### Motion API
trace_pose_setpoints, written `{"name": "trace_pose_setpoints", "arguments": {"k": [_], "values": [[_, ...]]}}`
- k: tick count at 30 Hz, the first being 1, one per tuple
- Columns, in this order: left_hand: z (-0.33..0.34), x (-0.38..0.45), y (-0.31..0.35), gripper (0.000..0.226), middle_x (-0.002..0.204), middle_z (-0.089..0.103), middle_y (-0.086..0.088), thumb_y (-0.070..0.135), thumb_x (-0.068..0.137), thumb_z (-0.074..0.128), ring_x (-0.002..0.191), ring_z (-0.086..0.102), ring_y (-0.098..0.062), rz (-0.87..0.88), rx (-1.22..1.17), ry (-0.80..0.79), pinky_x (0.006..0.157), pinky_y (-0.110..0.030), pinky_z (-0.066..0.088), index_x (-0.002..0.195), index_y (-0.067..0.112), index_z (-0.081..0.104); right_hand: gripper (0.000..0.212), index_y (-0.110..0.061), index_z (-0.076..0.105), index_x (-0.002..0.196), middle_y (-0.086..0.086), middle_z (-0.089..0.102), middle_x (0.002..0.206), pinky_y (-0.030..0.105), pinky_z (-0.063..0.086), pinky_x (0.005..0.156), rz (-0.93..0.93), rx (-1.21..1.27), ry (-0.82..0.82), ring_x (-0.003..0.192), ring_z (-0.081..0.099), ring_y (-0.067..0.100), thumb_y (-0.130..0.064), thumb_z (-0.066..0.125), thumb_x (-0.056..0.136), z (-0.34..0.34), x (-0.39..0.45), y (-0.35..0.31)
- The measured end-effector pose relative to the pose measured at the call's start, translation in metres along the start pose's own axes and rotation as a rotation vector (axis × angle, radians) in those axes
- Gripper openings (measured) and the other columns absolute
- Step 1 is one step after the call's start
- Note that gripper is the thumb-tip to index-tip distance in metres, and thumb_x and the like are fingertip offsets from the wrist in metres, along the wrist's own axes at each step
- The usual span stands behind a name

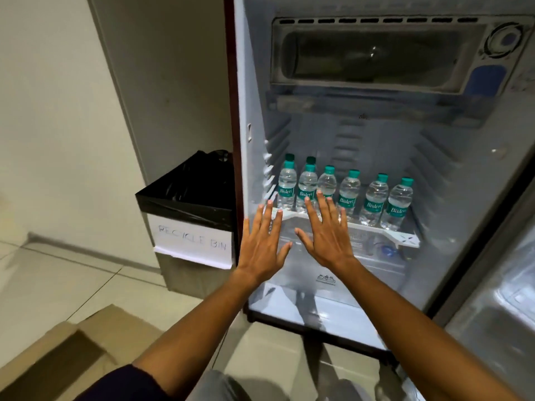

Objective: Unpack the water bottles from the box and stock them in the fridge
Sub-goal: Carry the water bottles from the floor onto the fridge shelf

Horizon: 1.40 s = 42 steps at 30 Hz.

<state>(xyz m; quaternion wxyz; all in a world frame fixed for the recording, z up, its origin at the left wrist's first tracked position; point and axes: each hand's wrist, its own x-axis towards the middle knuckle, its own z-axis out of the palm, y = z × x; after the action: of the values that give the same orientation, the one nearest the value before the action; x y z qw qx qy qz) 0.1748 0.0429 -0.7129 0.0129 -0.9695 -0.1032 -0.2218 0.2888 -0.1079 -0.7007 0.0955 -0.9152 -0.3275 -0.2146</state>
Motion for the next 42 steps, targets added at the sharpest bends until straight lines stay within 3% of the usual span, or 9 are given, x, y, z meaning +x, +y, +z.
{"name": "trace_pose_setpoints", "arguments": {"k": [3,10,15,18,22,28,32,38,42], "values": [[0.009,-0.036,-0.023,0.08,0.162,-0.016,-0.009,0.062,0.096,0.026,0.149,-0.016,-0.027,-0.071,0.03,-0.04,0.121,-0.052,0.001,0.155,0.019,-0.007,0.079,-0.028,0.005,0.157,0.007,-0.005,0.164,0.056,0.005,0.119,-0.069,0.068,-0.015,0.151,0.0,0.03,-0.065,0.035,0.093,0.016,-0.014,-0.031],[0.02,-0.123,-0.089,0.078,0.163,-0.012,-0.009,0.061,0.095,0.026,0.15,-0.012,-0.028,-0.298,0.04,-0.103,0.119,-0.052,0.002,0.157,0.018,0.003,0.078,-0.027,0.008,0.157,0.008,-0.004,0.164,0.054,0.004,0.12,-0.262,0.156,-0.086,0.151,0.0,0.03,-0.063,0.036,0.094,0.052,-0.041,-0.122],[0.024,-0.192,-0.136,0.079,0.16,-0.026,-0.005,0.065,0.094,0.019,0.148,-0.022,-0.024,-0.509,0.032,-0.185,0.121,-0.05,-0.002,0.155,0.023,-0.009,0.078,-0.026,0.013,0.157,0.008,-0.001,0.164,0.055,0.008,0.12,-0.387,0.239,-0.153,0.151,0.002,0.031,-0.062,0.04,0.093,0.078,-0.056,-0.199],[0.019,-0.24,-0.163,0.078,0.159,-0.027,-0.005,0.066,0.094,0.016,0.147,-0.025,-0.023,-0.662,0.021,-0.218,0.12,-0.049,-0.008,0.155,0.024,-0.008,0.08,-0.026,0.005,0.157,0.009,-0.005,0.164,0.054,0.005,0.12,-0.471,0.242,-0.214,0.151,0.0,0.032,-0.065,0.035,0.094,0.094,-0.067,-0.251],[0.007,-0.309,-0.196,0.076,0.16,-0.023,-0.006,0.063,0.095,0.02,0.148,-0.019,-0.024,-0.865,0.019,-0.227,0.121,-0.052,-0.001,0.154,0.025,-0.007,0.079,-0.03,-0.001,0.156,0.008,-0.01,0.164,0.055,0.005,0.12,-0.604,0.305,-0.296,0.151,-0.003,0.03,-0.065,0.032,0.093,0.111,-0.088,-0.319],[-0.008,-0.424,-0.232,0.07,0.163,-0.002,-0.01,0.058,0.097,0.029,0.15,0.0,-0.028,-1.171,0.069,-0.228,0.121,-0.048,0.01,0.155,0.024,0.009,0.078,-0.028,0.001,0.156,0.007,-0.008,0.164,0.053,0.006,0.119,-0.804,0.355,-0.404,0.151,0.0,0.029,-0.065,0.029,0.093,0.125,-0.132,-0.418],[-0.02,-0.496,-0.246,0.064,0.157,0.026,-0.017,0.054,0.096,0.038,0.144,0.025,-0.035,-1.368,0.133,-0.273,0.115,-0.049,0.026,0.149,0.02,0.03,0.077,-0.027,0.013,0.156,0.006,-0.003,0.165,0.053,0.013,0.119,-0.917,0.433,-0.469,0.151,0.005,0.029,-0.058,0.045,0.093,0.131,-0.168,-0.468],[-0.029,-0.578,-0.258,0.056,0.137,0.048,-0.012,0.048,0.093,0.055,0.122,0.047,-0.028,-1.559,0.148,-0.423,0.097,-0.039,0.045,0.14,0.02,0.043,0.073,-0.028,0.014,0.155,0.003,-0.006,0.164,0.051,0.007,0.119,-1.067,0.473,-0.609,0.151,0.0,0.028,-0.055,0.044,0.095,0.132,-0.214,-0.532],[-0.03,-0.609,-0.265,0.044,0.131,0.054,-0.011,0.031,0.092,0.063,0.118,0.053,-0.026,-1.595,-0.003,-0.415,0.095,-0.036,0.047,0.133,0.019,0.05,0.074,-0.025,0.021,0.152,0.007,0.006,0.163,0.05,0.012,0.118,-1.158,0.472,-0.679,0.149,0.012,0.03,-0.05,0.056,0.092,0.13,-0.252,-0.555]]}}
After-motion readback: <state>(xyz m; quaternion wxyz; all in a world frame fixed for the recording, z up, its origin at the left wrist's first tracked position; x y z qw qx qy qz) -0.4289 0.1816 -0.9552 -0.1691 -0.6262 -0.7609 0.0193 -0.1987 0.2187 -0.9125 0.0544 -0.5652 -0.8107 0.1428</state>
